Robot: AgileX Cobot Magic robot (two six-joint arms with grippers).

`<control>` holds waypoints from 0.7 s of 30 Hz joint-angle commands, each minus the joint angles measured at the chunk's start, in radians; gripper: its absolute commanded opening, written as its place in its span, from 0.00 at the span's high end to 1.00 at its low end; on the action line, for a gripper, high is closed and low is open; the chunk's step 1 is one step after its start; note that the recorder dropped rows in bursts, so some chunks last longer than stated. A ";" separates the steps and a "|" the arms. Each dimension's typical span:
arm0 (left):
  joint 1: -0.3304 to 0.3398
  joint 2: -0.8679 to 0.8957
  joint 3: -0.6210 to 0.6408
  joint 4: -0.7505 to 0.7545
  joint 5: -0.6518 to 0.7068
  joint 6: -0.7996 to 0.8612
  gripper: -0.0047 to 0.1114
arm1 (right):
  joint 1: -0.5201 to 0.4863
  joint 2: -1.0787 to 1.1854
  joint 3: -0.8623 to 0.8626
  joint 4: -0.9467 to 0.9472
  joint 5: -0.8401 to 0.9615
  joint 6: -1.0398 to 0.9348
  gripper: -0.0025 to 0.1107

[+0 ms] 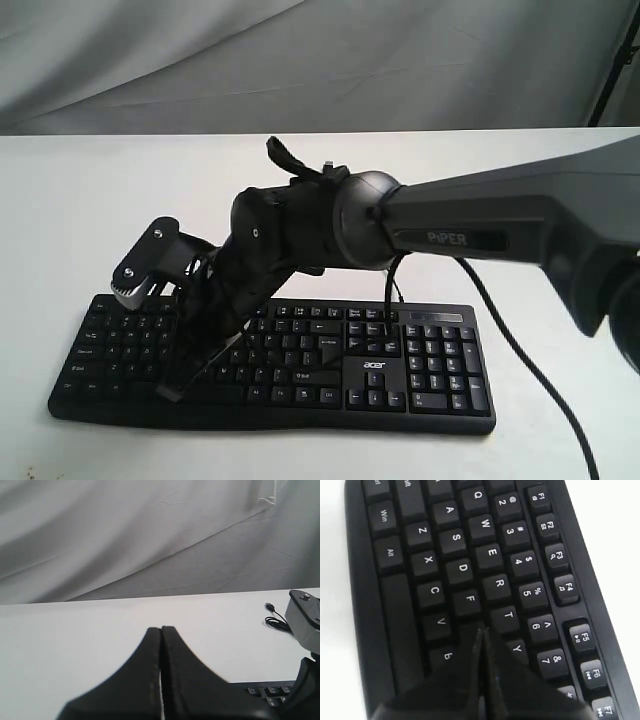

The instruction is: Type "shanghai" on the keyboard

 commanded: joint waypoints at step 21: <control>-0.006 -0.002 0.002 0.000 -0.006 -0.003 0.96 | 0.004 -0.034 -0.034 -0.028 -0.012 -0.016 0.98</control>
